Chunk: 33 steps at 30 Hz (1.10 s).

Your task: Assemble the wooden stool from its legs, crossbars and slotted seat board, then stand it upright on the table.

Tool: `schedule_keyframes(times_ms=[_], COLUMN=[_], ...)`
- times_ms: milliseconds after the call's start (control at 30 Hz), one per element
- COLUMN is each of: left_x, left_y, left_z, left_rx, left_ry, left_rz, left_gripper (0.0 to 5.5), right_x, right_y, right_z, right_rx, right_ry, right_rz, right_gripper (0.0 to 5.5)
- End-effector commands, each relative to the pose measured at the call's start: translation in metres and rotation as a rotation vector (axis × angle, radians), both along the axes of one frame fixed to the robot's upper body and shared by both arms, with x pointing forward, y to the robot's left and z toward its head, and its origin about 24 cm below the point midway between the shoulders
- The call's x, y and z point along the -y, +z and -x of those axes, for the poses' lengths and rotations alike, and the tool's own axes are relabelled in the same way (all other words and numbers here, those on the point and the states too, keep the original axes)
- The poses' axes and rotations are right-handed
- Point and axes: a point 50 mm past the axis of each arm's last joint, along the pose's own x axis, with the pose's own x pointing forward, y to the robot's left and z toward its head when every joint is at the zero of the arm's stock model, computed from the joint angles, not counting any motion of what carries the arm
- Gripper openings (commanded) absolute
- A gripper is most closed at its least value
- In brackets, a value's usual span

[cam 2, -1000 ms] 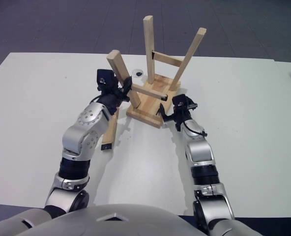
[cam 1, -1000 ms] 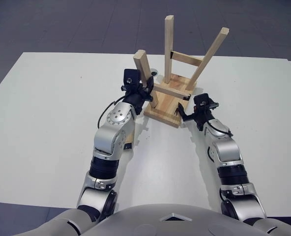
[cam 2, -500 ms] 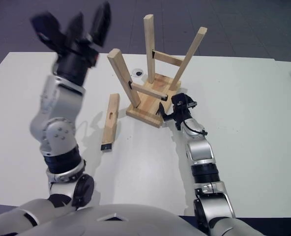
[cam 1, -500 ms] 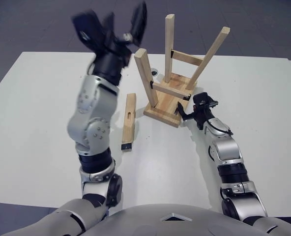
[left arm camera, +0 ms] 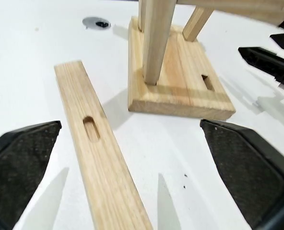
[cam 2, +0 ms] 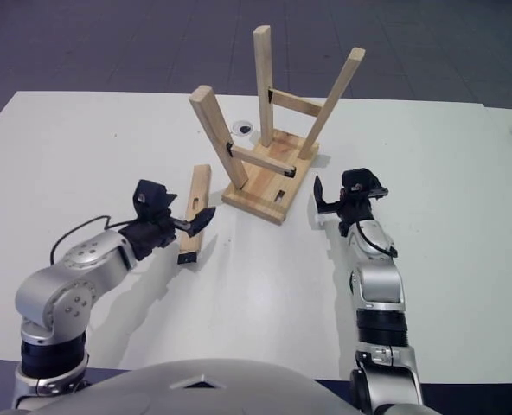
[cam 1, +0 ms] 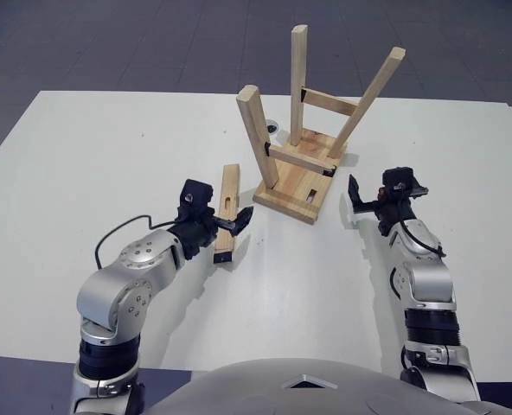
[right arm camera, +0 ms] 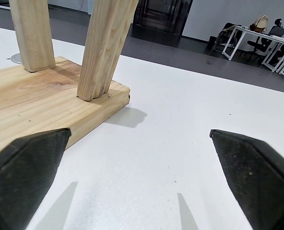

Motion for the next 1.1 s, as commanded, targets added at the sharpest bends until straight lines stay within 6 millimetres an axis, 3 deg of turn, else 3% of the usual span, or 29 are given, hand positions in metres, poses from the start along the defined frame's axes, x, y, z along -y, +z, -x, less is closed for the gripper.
schedule_keyframes(times_ms=[33, 233, 667, 867, 967, 1100], left_x=[-0.004, -0.013, -0.02, -0.026, -0.03, -0.04], left_y=[-0.028, -0.042, -0.051, -0.052, -0.053, -0.043], left_z=[0.004, -0.003, 0.001, -0.003, -0.005, -0.013], left_rx=[-0.154, -0.252, -0.406, -0.38, -0.361, -0.237], left_ry=[0.029, 0.09, 0.062, 0.05, 0.062, 0.108], left_rz=[-0.161, -0.229, -0.204, -0.221, -0.234, -0.25], left_gripper=[5.39, 5.39, 3.13, 2.13, 2.06, 2.06], right_x=[-0.007, -0.01, -0.011, -0.014, -0.013, -0.005], right_y=[0.002, 0.003, 0.017, 0.037, 0.045, 0.054], right_z=[0.003, 0.0, -0.006, -0.012, -0.013, -0.015], right_rx=[0.022, 0.043, 0.12, 0.191, 0.214, 0.216], right_ry=[0.002, -0.007, -0.033, -0.047, -0.065, -0.129], right_rz=[-0.026, -0.042, -0.059, -0.074, -0.098, -0.321], right_gripper=[5.4, 5.4, 5.4, 5.4, 5.4, 5.4])
